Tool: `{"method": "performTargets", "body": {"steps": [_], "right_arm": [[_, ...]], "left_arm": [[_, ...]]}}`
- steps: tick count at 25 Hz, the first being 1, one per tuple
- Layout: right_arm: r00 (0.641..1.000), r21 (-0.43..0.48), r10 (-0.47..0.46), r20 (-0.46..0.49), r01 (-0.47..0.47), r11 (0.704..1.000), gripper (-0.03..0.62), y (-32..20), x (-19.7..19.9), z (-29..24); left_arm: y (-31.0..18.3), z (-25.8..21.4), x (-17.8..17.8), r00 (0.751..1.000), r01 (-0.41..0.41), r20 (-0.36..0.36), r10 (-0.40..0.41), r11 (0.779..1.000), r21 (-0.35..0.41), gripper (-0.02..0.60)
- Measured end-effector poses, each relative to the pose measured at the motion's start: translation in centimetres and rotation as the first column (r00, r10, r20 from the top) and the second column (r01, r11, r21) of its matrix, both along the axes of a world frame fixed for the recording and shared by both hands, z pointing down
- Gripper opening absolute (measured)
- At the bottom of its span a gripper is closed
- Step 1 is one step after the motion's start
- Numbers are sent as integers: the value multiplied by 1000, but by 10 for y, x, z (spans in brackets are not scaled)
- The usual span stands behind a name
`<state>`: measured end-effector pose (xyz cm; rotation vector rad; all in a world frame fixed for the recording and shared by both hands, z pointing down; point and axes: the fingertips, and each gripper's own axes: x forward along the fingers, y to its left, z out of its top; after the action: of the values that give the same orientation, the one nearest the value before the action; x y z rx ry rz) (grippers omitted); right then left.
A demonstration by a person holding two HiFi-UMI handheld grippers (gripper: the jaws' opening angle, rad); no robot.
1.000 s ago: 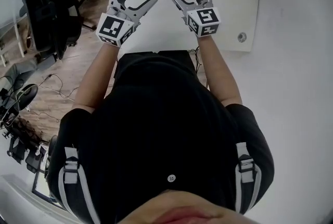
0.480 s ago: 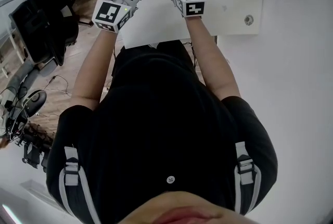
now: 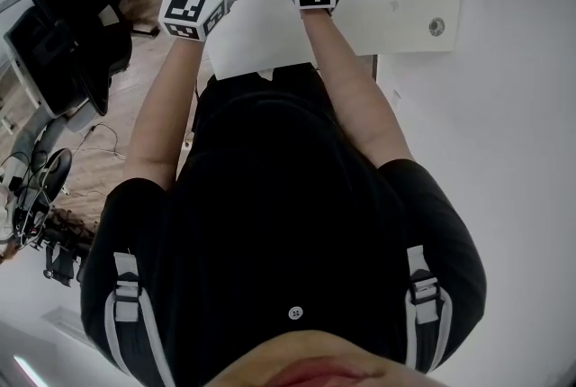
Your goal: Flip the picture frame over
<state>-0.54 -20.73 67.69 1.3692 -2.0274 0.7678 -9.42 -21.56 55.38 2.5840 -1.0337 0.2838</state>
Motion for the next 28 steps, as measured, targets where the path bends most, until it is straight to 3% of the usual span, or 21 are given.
{"method": "performTargets", "body": {"steps": [15,28], "right_arm": [[995,-153,38,-87,-51,987,174,9,-11,46],[984,-185,26,-177,-59,981,89,17,-9,68]], "left_arm": [[-12,21,-7,1000,14,-6,-14,1000,-26,358],[-7,34,-9,1000,22,-10,-22,999,-41,357]]}}
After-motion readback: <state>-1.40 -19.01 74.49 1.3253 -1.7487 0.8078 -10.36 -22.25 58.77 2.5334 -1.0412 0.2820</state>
